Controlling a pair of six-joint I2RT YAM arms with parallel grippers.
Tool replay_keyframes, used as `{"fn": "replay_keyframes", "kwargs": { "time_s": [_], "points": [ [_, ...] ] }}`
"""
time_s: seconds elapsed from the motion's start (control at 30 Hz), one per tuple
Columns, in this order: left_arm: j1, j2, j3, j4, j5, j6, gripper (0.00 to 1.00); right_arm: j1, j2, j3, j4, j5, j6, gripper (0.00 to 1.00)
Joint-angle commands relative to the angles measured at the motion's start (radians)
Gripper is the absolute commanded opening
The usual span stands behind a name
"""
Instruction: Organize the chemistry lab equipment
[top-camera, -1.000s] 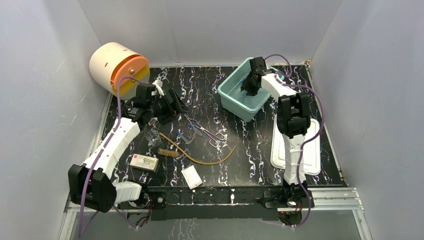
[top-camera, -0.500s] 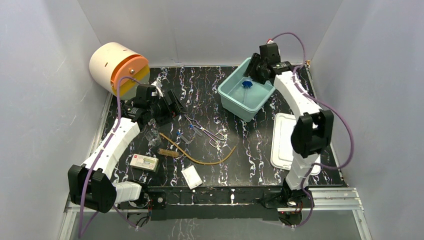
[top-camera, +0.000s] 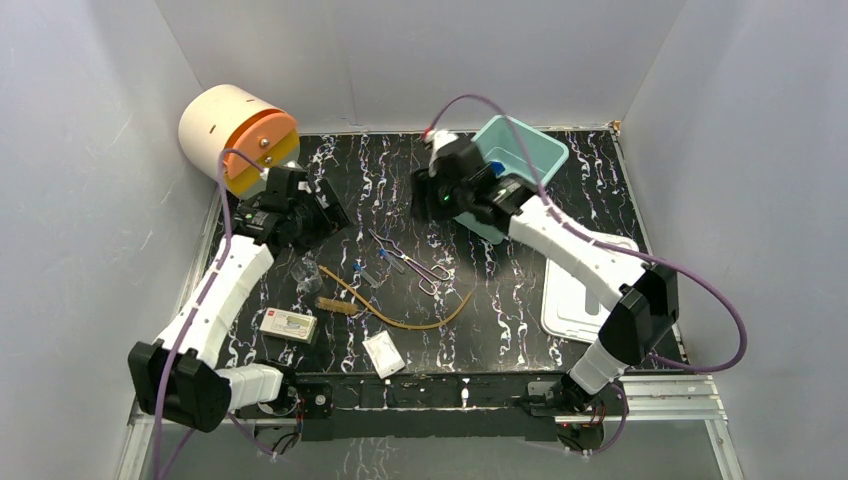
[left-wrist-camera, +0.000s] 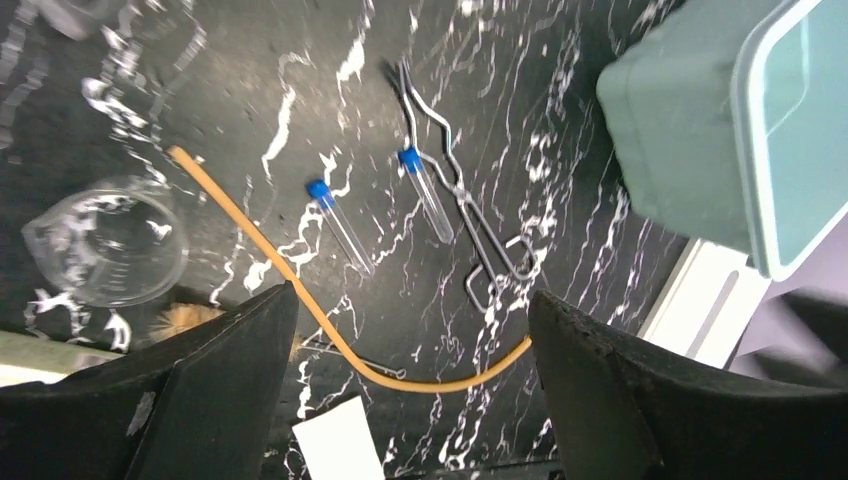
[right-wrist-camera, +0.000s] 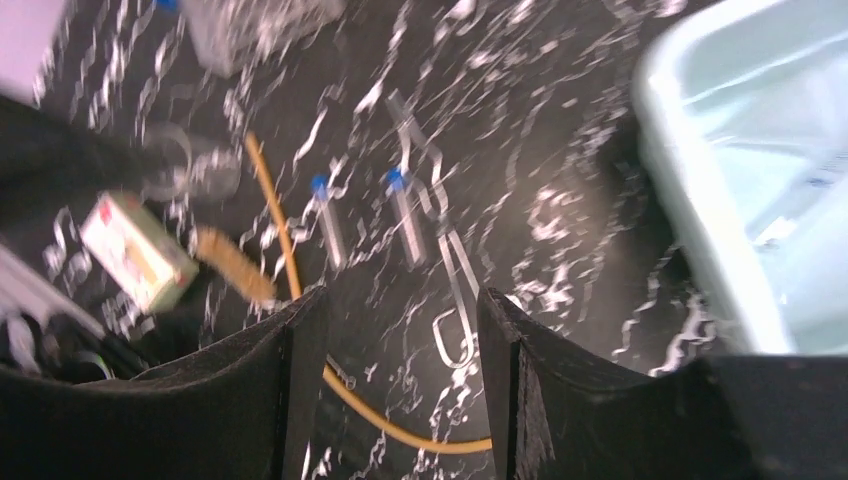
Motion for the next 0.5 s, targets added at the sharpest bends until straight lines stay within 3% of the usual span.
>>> {"fn": "replay_keyframes", "kwargs": {
  "time_s": [0.0, 0.17, 0.47],
  "points": [
    [0.003, -0.126, 0.127, -0.102, -0.245, -0.016, 0.84, 0.122, 0.009, -0.045, 0.052, 0.036, -0.075, 0.63],
    [0.002, -0.163, 0.206, -0.180, -0.415, -0.008, 0.87, 0.148, 0.070, -0.126, 0.147, -0.041, 0.024, 0.60],
    [0.003, -0.177, 0.238, -0.165, -0.323, 0.011, 0.88, 0.169, 0.320, -0.027, 0.090, 0.003, 0.052, 0.52]
  ]
}}
